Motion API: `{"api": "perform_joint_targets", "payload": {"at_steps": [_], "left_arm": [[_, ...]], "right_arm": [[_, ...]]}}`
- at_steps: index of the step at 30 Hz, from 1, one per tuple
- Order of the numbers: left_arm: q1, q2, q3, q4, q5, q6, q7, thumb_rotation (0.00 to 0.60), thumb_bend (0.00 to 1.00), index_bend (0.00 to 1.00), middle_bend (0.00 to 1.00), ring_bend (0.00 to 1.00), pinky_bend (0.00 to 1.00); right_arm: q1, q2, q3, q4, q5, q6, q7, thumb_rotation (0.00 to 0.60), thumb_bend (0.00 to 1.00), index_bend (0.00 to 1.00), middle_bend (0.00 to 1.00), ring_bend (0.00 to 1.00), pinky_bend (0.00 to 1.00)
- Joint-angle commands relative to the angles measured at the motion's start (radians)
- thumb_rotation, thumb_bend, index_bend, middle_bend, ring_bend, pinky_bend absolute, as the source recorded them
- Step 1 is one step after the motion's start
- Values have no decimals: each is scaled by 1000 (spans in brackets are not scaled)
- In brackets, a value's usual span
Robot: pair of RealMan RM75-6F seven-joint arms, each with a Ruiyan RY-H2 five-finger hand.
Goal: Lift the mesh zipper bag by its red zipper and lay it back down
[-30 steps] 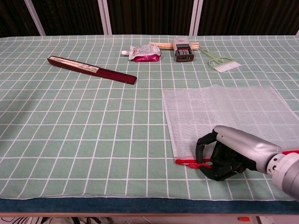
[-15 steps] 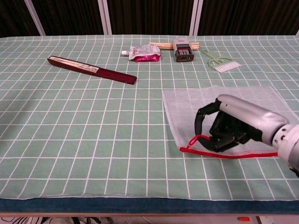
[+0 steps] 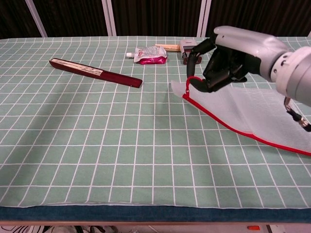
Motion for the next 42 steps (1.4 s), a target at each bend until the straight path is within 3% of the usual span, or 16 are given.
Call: {"api": "perform_joint_targets", "payload": {"at_steps": [1,8,16,20,34,42], "left_arm": [[-96,0,-58,-59,-36,-90,59,600,121,128,8,0,13],[-272,-40,-126,-58,-116,-257,140,600,143,184,24,0,24],[-432,-101,-156,-31,-199,-398,194,600,168,282,58,0,24],[-489,-143,-152,-14,-236,-432,218,600,175,327,72,0,41],[-617,-274,-137,33,-327,-471,221,600,175,337,72,0,43],[-656,-308,-129,28,-363,-491,173,600,245,362,72,0,43]], "right_arm": [[35,12,33,-16,47,-8,-29,600,596,727,1000,1000,942],[77,32,61,-28,116,-4,-50,600,596,727,1000,1000,942],[112,47,77,-41,158,5,-52,600,603,727,1000,1000,942],[127,51,78,-54,173,14,-54,600,608,728,1000,1000,942],[174,75,87,-94,200,55,-71,600,612,730,1000,1000,942],[181,91,80,-101,212,73,-57,600,612,732,1000,1000,942]]}}
